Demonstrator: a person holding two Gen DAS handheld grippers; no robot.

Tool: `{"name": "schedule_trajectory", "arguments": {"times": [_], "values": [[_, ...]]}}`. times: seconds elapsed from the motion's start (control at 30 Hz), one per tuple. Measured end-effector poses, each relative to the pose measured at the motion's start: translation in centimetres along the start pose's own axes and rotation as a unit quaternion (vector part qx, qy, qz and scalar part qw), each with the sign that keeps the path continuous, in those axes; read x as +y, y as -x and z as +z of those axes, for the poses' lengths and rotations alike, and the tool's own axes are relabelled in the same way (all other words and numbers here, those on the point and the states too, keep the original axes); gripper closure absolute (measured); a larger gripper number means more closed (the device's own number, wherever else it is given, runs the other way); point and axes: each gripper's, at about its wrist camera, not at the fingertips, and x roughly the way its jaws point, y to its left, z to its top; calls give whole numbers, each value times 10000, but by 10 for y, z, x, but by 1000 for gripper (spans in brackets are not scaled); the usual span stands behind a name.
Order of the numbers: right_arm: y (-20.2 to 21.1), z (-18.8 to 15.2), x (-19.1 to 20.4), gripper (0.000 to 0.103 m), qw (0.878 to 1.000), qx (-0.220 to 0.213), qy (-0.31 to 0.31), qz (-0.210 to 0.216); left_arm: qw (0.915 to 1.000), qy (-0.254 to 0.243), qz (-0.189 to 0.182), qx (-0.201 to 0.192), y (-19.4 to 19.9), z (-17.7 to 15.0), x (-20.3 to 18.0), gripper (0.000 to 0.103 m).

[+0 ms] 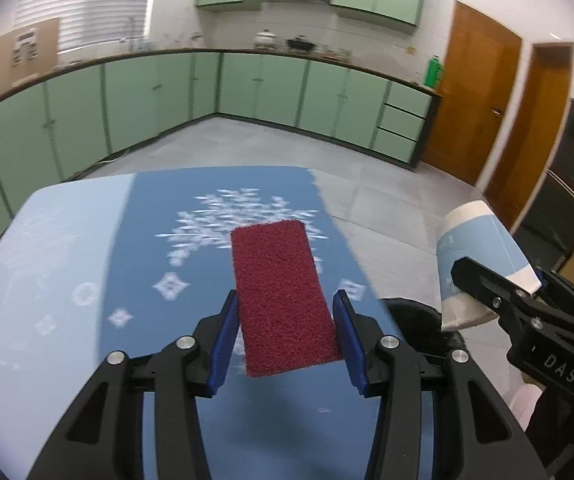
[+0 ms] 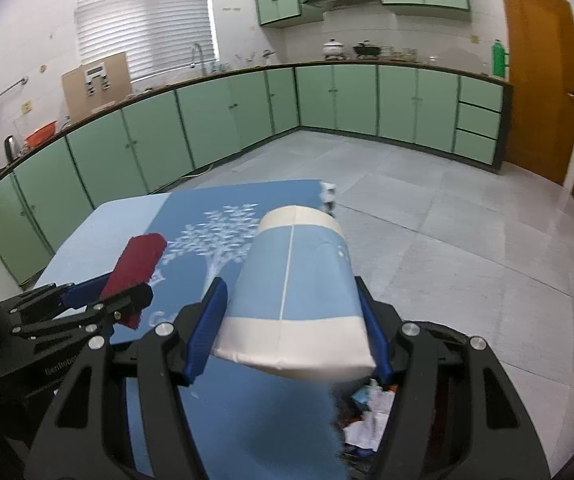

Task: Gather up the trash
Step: 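Carry the paper cup and red pad over the black bin with both grippers, then open both grippers to drop the cup and pad into the bin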

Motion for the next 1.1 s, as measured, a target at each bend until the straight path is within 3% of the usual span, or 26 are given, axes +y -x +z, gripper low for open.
{"name": "schedule_trajectory", "arguments": {"times": [0.4,0.87,1.0,1.1], "values": [[28,-26,-103,43,9963,11,-374,-771,9942,-690,-828,37,-31,-6,-98,56],[11,-59,-172,41,9913,240,-688,-1094,9863,-1086,-1197,335,-82,-12,-166,56],[3,-63,-182,38,9905,322,-719,-1129,9853,-1098,-1229,463,-95,-14,-175,56],[-2,-62,-192,26,9895,382,-740,-1181,9848,-1097,-1233,546,-101,-12,-178,52]]}}
